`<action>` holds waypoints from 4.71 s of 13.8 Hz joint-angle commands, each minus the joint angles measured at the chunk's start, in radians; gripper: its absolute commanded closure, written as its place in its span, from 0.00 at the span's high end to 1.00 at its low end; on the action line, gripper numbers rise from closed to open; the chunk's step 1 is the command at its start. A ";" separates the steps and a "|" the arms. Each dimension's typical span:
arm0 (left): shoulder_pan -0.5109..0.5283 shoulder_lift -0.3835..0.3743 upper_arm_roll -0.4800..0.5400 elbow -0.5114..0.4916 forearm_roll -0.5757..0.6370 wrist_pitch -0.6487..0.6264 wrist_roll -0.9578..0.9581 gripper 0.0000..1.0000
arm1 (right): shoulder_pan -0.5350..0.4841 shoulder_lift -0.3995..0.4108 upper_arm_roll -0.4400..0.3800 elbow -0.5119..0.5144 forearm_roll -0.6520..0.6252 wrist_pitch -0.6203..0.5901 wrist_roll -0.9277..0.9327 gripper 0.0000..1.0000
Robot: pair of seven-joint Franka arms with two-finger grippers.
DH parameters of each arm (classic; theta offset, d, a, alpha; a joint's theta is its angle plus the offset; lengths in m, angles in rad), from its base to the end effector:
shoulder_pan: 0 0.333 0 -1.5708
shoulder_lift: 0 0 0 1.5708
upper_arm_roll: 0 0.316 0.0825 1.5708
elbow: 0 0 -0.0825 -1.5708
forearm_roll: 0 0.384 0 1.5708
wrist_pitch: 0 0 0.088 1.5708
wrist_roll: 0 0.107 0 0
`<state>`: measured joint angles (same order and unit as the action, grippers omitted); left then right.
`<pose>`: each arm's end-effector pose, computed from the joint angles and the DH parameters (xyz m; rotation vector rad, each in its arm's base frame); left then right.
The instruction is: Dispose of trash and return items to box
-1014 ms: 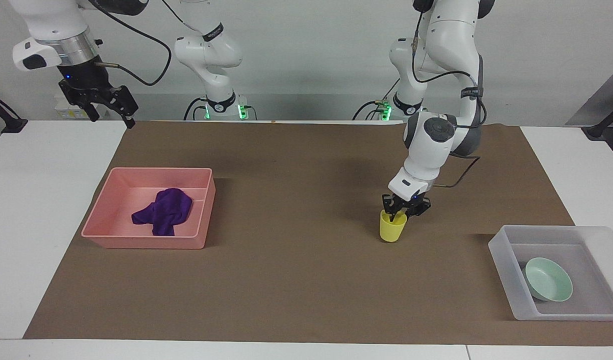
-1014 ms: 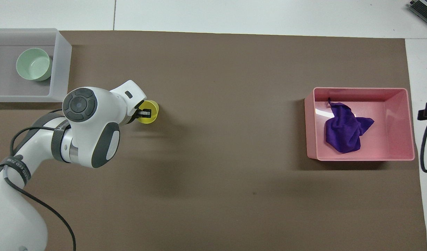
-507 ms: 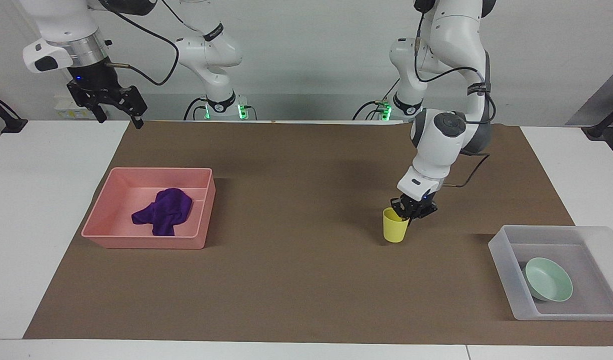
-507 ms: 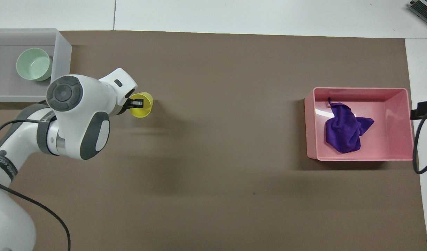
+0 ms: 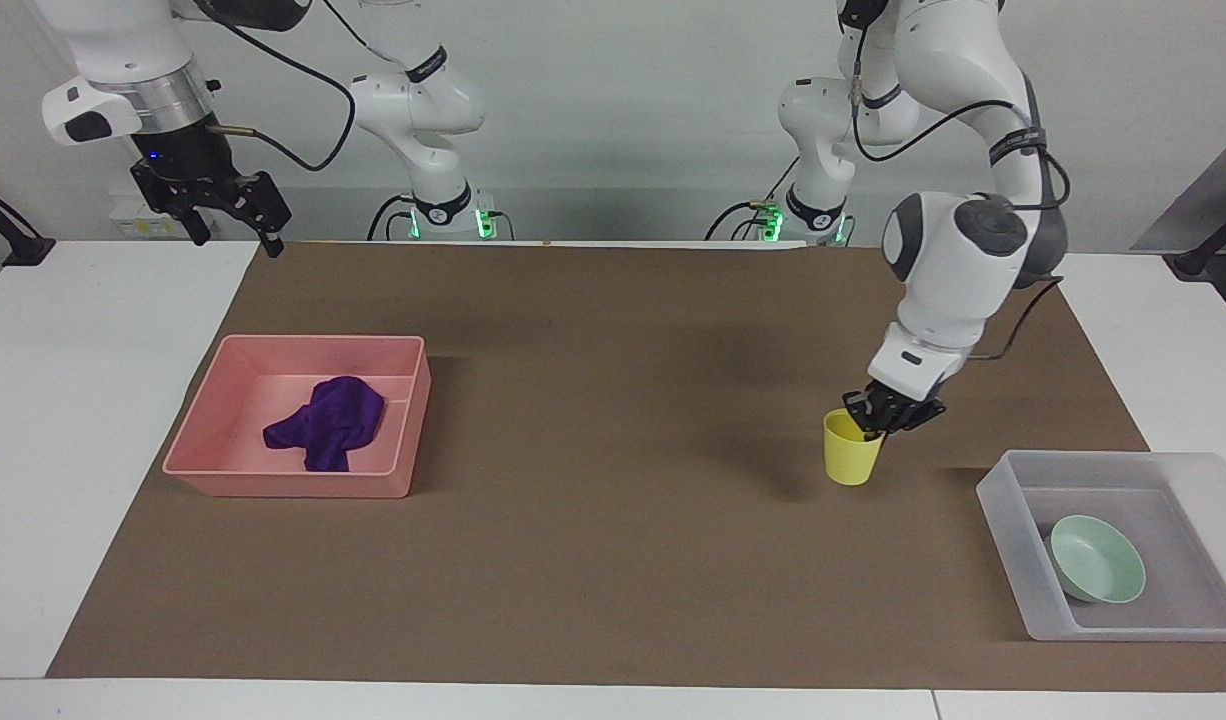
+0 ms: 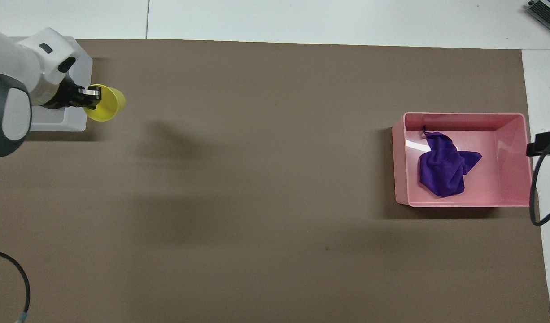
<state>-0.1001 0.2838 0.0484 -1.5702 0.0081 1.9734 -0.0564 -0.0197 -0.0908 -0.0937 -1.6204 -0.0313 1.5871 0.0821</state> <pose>0.6585 -0.0370 0.4896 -3.1214 0.0012 -0.1886 0.5239 -0.0655 0.6515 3.1017 -0.3045 0.0884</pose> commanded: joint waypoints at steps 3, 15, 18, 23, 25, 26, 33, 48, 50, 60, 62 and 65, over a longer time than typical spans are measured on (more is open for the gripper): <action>0.135 0.104 -0.012 0.175 0.018 -0.050 0.105 0.00 | 0.027 -0.006 0.019 -0.013 -0.018 -0.022 -0.012 1.00; 0.307 0.459 -0.015 0.581 0.023 -0.071 0.136 0.00 | 0.052 -0.001 0.022 -0.029 0.011 -0.012 -0.027 1.00; 0.331 0.472 -0.024 0.572 -0.022 -0.045 0.133 0.00 | 0.052 -0.001 0.020 -0.029 0.001 -0.003 -0.027 1.00; 0.327 0.477 -0.012 0.509 -0.079 0.028 0.047 0.00 | 0.052 -0.003 0.020 -0.033 -0.006 0.001 -0.028 1.00; 0.321 0.477 -0.012 0.498 -0.080 0.038 0.006 0.00 | 0.052 -0.004 0.020 -0.035 -0.006 0.004 -0.028 1.00; 0.319 0.477 -0.012 0.486 -0.079 0.050 -0.020 0.00 | 0.052 -0.004 0.020 -0.036 -0.006 0.004 -0.028 1.00; 0.313 0.459 -0.009 0.443 -0.065 0.032 -0.034 0.77 | 0.043 -0.009 0.020 -0.039 -0.004 0.002 -0.028 1.00; 0.068 -0.076 -0.018 0.018 -0.059 -0.027 0.228 1.00 | 0.047 -0.015 0.020 -0.059 -0.002 0.017 -0.027 1.00; 0.014 -0.162 -0.018 -0.045 -0.059 -0.060 0.224 1.00 | 0.047 -0.015 0.022 -0.059 -0.002 0.017 -0.025 1.00; -0.009 -0.262 -0.021 0.028 -0.020 -0.361 0.224 1.00 | 0.047 -0.015 0.020 -0.058 -0.001 0.014 -0.027 1.00; -0.001 -0.265 -0.021 0.022 -0.023 -0.370 0.213 1.00 | 0.046 -0.015 0.022 -0.058 -0.001 0.013 -0.028 1.00; -0.001 -0.273 -0.021 0.018 -0.023 -0.370 0.210 1.00 | 0.046 -0.015 0.022 -0.059 -0.001 0.013 -0.028 1.00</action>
<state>-0.0989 0.0112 0.0236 -1.5675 -0.0301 1.6294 0.1531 0.0337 -0.0845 -0.0777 -1.6507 -0.0418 1.5820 0.0634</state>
